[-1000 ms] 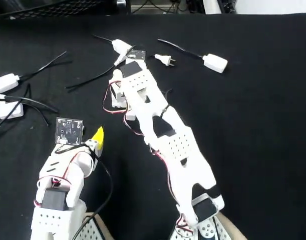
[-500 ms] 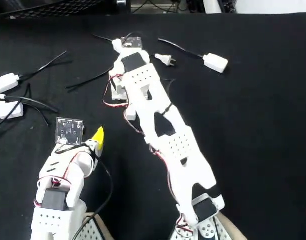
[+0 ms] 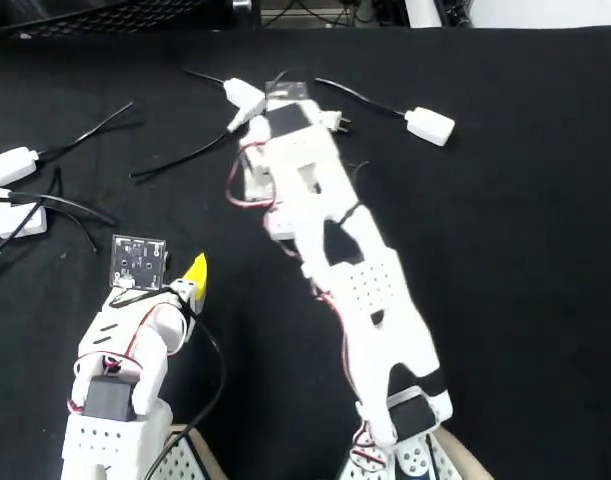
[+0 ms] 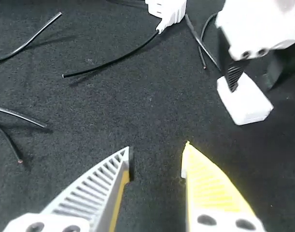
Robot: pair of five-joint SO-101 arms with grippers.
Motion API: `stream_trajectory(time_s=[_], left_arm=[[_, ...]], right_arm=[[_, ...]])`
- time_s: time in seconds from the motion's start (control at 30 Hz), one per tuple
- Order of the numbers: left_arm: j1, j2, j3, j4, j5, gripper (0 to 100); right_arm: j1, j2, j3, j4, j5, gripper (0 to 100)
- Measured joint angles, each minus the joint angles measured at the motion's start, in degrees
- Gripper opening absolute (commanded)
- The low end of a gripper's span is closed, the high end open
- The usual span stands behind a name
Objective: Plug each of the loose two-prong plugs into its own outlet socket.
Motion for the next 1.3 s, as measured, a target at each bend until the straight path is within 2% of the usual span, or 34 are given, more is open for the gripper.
stream_trajectory(time_s=[0.17,0.5,0.7,0.8,1.03,1.13,1.3], left_arm=[[0.00,0.00,0.00,0.00,0.00,19],[0.00,0.00,0.00,0.00,0.00,19],[0.00,0.00,0.00,0.00,0.00,19],[0.00,0.00,0.00,0.00,0.00,19],[-1.76,0.00,0.00,0.00,-0.09,18],[-3.60,0.00,0.00,0.00,-4.22,18],[-9.41,0.00,0.00,0.97,-18.02,18]], right_arm=[[3.78,0.00,0.00,0.00,4.92,17.7],[4.84,-0.18,0.26,0.00,6.42,17.7],[6.07,-5.10,0.35,0.18,14.24,17.7],[11.25,-6.68,0.44,0.35,13.71,17.7],[28.84,-6.86,2.73,0.35,13.54,17.7],[32.70,-5.54,4.75,0.35,13.54,17.7],[33.93,0.26,7.82,0.35,13.36,17.7]])
